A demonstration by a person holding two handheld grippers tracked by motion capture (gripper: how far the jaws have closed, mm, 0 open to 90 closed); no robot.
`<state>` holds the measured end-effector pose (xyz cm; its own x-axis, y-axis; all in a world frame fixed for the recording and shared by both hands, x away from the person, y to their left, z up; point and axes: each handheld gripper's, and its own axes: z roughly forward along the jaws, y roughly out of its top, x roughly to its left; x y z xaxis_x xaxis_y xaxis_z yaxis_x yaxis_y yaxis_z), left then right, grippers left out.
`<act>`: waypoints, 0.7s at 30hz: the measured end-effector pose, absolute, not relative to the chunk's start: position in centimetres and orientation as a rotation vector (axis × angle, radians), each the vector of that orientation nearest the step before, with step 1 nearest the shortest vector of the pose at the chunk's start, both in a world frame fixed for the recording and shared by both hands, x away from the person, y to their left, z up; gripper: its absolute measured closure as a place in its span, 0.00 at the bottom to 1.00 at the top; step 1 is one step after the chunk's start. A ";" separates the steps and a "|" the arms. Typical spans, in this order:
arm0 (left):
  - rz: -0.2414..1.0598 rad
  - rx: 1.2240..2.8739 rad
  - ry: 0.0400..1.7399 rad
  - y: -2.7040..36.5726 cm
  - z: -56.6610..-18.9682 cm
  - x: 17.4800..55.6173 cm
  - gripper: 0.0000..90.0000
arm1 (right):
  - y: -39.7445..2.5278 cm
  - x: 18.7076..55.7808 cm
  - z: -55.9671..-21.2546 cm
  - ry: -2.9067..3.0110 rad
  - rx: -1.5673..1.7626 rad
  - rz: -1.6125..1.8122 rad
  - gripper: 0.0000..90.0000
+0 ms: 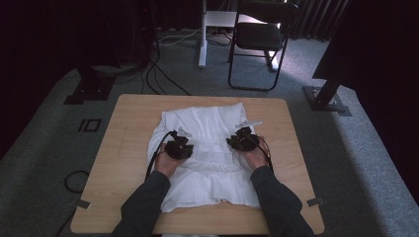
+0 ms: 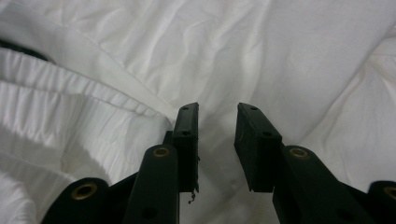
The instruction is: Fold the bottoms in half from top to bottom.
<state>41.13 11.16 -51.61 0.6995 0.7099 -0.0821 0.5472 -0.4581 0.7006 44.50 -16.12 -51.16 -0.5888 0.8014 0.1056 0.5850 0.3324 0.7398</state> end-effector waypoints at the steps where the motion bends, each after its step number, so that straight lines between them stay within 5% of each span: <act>1: 0.286 2.184 0.927 11.0 -51.7 40.5 0.90 | -16.2 44.3 -51.0 2.322 1.237 1.123 0.75; 12: 0.217 2.242 0.710 10.5 -52.7 34.6 0.85 | -16.7 41.4 -48.0 2.304 1.112 1.224 0.69; 21: 0.182 2.232 0.720 11.8 -53.1 33.2 0.81 | -13.8 35.5 -53.1 2.513 0.940 1.073 0.71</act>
<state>33.24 11.82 -53.12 0.8301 0.5500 -0.0920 0.4401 -0.5448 0.7138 35.52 -13.75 -53.11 -0.7604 0.6492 0.0213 0.4643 0.5203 0.7167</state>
